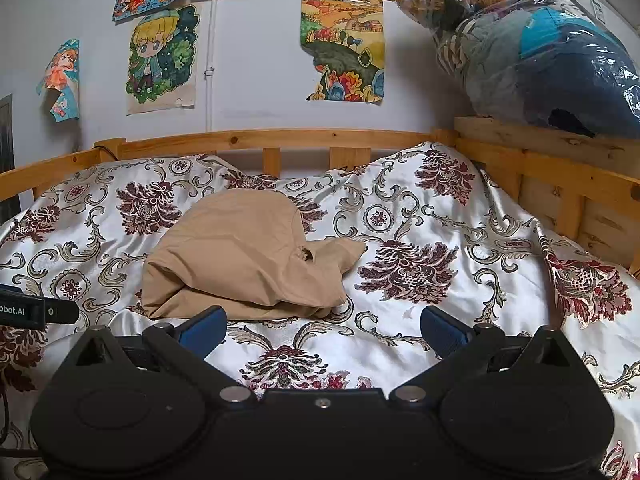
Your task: Fold large clothes
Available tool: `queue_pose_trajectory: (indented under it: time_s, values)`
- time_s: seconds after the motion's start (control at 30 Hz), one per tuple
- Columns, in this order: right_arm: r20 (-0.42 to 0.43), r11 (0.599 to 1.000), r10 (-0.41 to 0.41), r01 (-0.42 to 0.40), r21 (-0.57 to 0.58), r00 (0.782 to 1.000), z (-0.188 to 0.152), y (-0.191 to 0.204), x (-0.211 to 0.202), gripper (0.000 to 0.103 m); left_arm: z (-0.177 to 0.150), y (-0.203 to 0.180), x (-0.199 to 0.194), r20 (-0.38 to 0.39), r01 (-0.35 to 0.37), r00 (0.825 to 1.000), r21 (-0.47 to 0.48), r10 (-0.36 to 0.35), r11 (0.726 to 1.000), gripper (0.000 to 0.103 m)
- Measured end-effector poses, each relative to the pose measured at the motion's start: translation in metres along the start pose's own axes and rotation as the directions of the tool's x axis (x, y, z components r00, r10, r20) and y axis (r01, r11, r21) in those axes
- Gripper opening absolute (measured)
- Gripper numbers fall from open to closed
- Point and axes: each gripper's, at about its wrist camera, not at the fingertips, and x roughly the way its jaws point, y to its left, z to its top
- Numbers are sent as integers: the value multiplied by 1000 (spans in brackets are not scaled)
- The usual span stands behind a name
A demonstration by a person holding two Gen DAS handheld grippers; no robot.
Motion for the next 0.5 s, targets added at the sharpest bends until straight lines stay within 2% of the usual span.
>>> queue_pose_trajectory:
  time_s: [0.5]
  values:
    - [-3, 1000, 1, -1, 2, 1000, 0, -1, 0, 102, -1, 0, 1, -4, 1, 1000, 1, -1, 1000, 102]
